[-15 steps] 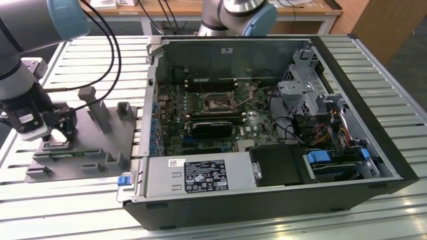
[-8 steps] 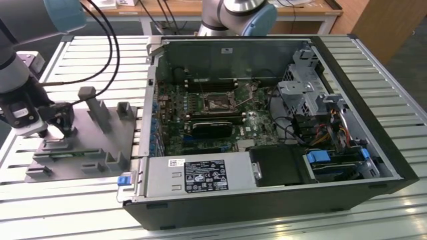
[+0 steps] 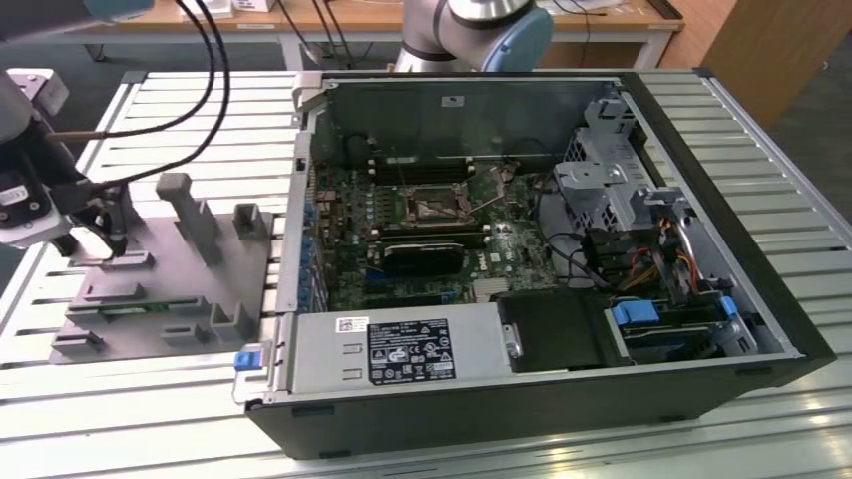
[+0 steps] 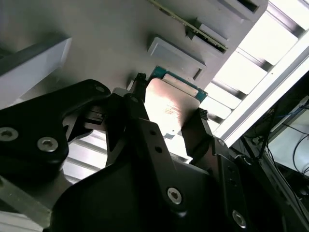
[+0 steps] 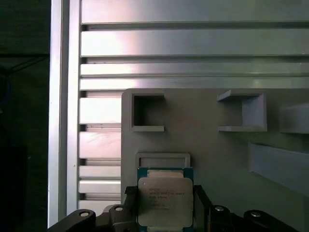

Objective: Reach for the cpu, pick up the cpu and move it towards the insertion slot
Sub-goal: 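Pick up the cpu and move it towards the insertion slot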

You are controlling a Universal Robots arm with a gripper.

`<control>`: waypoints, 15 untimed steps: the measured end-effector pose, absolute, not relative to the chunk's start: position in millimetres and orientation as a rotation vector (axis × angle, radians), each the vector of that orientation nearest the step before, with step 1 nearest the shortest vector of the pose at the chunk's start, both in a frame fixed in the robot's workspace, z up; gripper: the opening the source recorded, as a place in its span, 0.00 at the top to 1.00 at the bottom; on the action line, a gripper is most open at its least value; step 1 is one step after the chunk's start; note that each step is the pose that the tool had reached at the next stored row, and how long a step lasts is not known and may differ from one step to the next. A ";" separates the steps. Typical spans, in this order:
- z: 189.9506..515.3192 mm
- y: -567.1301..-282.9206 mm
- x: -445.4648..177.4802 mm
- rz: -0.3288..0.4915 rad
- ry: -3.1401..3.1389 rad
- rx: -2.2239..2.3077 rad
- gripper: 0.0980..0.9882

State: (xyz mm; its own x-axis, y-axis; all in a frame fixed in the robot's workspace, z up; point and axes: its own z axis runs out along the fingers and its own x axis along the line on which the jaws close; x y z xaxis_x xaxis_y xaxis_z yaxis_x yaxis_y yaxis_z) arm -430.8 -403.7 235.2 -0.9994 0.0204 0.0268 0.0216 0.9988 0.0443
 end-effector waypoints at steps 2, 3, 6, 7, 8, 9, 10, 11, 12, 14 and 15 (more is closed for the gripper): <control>244.5 -403.7 -430.7 -0.070 -3.114 -0.033 0.50; 249.1 -403.7 -430.8 -0.069 -3.114 -0.033 0.50; 261.9 -403.7 -430.8 -0.069 -3.114 -0.033 0.50; 265.8 -403.7 -430.8 -0.069 -3.114 -0.033 0.50; 269.0 -403.7 -430.8 -0.070 -3.114 -0.033 0.50; 272.2 -403.7 -430.8 -0.069 -3.114 -0.033 0.50; 275.1 -403.7 -430.8 -0.069 -3.114 -0.033 0.50; 278.1 -403.7 -430.8 -0.069 -3.114 -0.033 0.50; 281.2 -403.6 -430.8 -0.069 -3.114 -0.033 0.50; 288.8 -403.4 -430.8 -0.069 -3.114 -0.033 0.50; 292.6 -403.4 -430.8 -0.069 -3.114 -0.033 0.50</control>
